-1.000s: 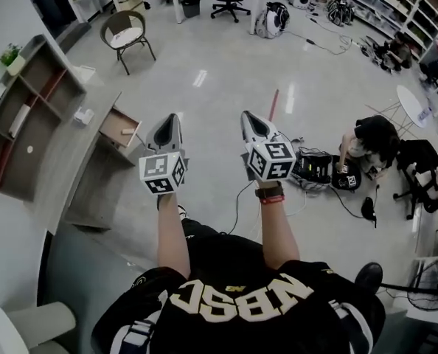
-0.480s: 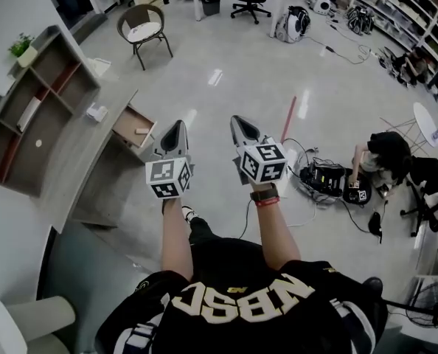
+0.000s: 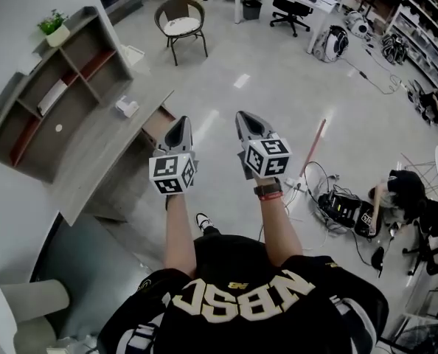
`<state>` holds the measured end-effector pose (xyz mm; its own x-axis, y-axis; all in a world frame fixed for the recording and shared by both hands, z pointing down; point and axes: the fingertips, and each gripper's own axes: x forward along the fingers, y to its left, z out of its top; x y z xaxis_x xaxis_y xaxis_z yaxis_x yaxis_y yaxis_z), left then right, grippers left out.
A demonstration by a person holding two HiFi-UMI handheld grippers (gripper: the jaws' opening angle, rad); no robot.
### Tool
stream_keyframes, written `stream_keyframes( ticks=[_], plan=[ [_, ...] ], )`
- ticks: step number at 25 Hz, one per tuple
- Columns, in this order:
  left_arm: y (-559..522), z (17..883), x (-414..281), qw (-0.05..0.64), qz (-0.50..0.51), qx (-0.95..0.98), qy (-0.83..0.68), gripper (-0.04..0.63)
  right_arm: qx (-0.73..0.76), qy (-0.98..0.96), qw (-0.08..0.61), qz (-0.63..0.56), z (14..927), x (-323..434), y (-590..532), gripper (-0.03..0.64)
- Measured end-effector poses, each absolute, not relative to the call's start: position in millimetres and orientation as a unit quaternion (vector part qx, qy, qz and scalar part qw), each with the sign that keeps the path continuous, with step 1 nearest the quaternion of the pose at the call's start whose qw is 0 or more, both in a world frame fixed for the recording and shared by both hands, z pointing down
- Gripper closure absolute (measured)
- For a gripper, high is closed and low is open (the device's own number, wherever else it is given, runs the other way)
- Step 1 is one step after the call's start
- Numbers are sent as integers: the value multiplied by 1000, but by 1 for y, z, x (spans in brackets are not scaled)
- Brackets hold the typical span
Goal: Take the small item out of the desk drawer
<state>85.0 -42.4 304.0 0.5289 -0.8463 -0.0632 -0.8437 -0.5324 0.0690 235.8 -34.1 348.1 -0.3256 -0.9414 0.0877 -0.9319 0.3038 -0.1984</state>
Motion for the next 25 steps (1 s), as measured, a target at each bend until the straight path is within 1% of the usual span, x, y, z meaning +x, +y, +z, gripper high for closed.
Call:
stream_keyframes(
  ticks=[8,15,18,25],
  plan=[
    [-119,296,0,2,-50,843,-535,580,-514,854,6,-88,338,125,-134,609],
    [-160,321,-81,22,-53,819,-571,580,-460,884,-13,-80,351,27,-182,609],
    [-172,339,-100,37,-46,814,-577,580,-443,891,-33,-94,371,2,-196,609],
    [-189,386,-127,78,-34,800,-594,580,-415,898,-72,-131,422,-30,-220,607]
  ],
)
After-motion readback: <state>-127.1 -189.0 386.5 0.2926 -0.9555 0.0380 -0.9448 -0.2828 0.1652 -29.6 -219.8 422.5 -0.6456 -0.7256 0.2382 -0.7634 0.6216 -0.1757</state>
